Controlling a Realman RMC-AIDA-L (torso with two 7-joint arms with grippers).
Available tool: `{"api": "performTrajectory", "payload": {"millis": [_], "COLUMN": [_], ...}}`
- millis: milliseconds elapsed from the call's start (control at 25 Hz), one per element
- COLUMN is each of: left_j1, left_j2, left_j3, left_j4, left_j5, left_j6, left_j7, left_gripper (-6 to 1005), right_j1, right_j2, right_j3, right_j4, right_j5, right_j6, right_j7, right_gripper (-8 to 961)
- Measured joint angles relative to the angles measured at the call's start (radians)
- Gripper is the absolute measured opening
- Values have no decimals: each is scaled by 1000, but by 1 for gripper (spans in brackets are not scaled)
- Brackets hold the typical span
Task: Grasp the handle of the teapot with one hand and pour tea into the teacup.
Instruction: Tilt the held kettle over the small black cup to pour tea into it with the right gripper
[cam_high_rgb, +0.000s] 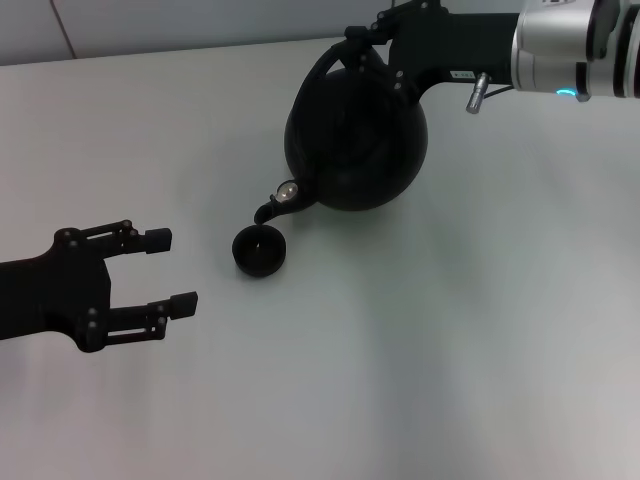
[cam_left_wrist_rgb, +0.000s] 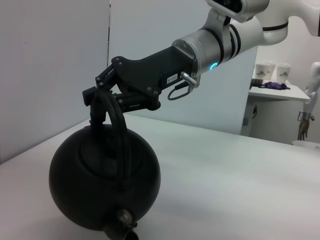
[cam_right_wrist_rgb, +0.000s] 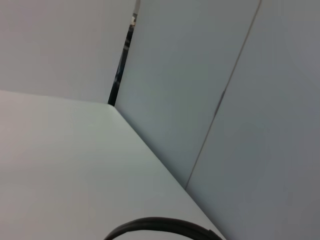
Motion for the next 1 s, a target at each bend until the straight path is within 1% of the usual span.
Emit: {"api": "performTrajectory", "payload": {"millis": [800,1000], "left_j1": [0,-2], "left_j2": [-3,-3], "left_j3": [0,0], "left_j4": [0,0], "left_j5": [0,0], "left_j6": [-5,-7], "left_j7": [8,8], "left_gripper": [778,778], "right_j1": [3,3], "right_j2": [0,1], "right_j3": [-7,-31], "right_j4": [-74,-91], "right_j5": [-82,-103], "right_j6": [-7,-6], "right_j7": [2,2], "right_gripper": [151,148]}}
